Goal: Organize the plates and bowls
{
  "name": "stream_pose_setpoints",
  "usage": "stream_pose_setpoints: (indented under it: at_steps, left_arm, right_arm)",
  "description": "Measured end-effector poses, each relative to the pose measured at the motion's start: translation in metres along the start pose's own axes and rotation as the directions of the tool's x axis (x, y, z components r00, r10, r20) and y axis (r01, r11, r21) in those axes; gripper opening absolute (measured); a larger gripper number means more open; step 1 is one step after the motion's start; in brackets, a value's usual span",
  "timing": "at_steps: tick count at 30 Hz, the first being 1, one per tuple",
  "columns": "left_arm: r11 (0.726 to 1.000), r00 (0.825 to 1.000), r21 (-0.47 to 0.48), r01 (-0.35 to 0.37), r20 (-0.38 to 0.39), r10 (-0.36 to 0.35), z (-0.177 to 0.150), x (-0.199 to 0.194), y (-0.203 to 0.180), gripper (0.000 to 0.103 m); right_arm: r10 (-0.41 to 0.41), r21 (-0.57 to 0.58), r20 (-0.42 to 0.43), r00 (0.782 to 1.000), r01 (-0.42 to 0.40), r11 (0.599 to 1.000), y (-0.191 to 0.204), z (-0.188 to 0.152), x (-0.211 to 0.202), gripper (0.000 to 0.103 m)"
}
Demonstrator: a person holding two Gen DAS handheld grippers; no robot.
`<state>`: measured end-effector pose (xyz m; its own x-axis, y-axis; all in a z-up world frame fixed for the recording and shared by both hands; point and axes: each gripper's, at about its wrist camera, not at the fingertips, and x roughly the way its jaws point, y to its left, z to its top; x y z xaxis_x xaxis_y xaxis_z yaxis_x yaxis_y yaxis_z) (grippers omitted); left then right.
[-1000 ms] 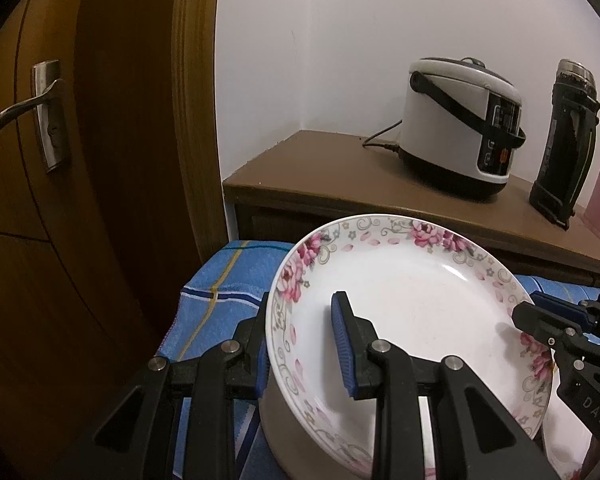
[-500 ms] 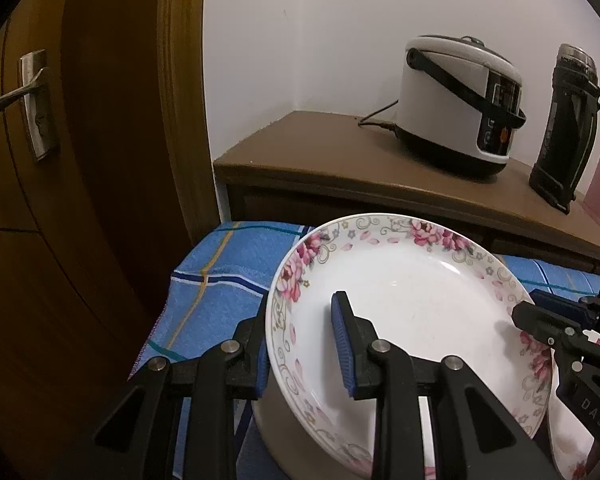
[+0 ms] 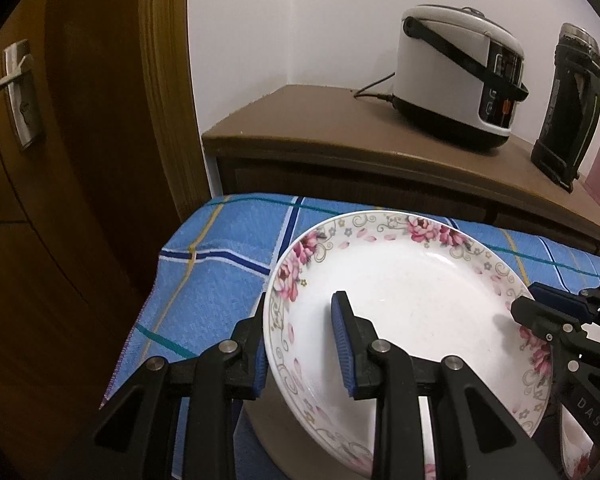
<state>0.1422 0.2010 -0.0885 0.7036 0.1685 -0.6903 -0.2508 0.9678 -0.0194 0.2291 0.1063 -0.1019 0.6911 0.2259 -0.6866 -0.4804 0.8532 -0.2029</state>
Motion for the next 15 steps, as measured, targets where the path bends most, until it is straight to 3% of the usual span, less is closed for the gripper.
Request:
stream_pose_setpoints:
  at_steps: [5, 8, 10, 12, 15]
  left_arm:
    - [1.0, 1.0, 0.012, -0.004, -0.011, 0.004, -0.001, 0.001, -0.002, 0.03]
    - [0.998, 0.998, 0.029, 0.063, -0.016, -0.062, -0.003, 0.0, -0.007, 0.031]
    - [0.996, 0.998, 0.074, 0.056, -0.039, -0.053, -0.005, 0.004, -0.017, 0.029]
    - [0.996, 0.997, 0.061, 0.066, -0.043, -0.064, -0.005, 0.005, -0.015, 0.029]
    - [0.997, 0.996, 0.038, 0.072, -0.05, -0.07, -0.005, 0.005, -0.008, 0.029]
  right_arm:
    - [0.005, -0.015, 0.012, 1.0, -0.005, 1.0, 0.005, 0.0, -0.002, 0.016]
    - [0.169, -0.018, 0.008, 0.986, -0.168, 0.986, 0.019, 0.0, -0.004, 0.011]
    - [0.095, -0.093, 0.009, 0.995, -0.094, 0.991, 0.037, -0.003, -0.003, 0.008]
    - [0.114, -0.089, 0.004, 0.994, -0.113, 0.99, 0.037, -0.003, -0.003, 0.008]
    - [0.077, -0.062, 0.032, 0.997, -0.075, 0.995, 0.026, -0.001, -0.007, 0.009]
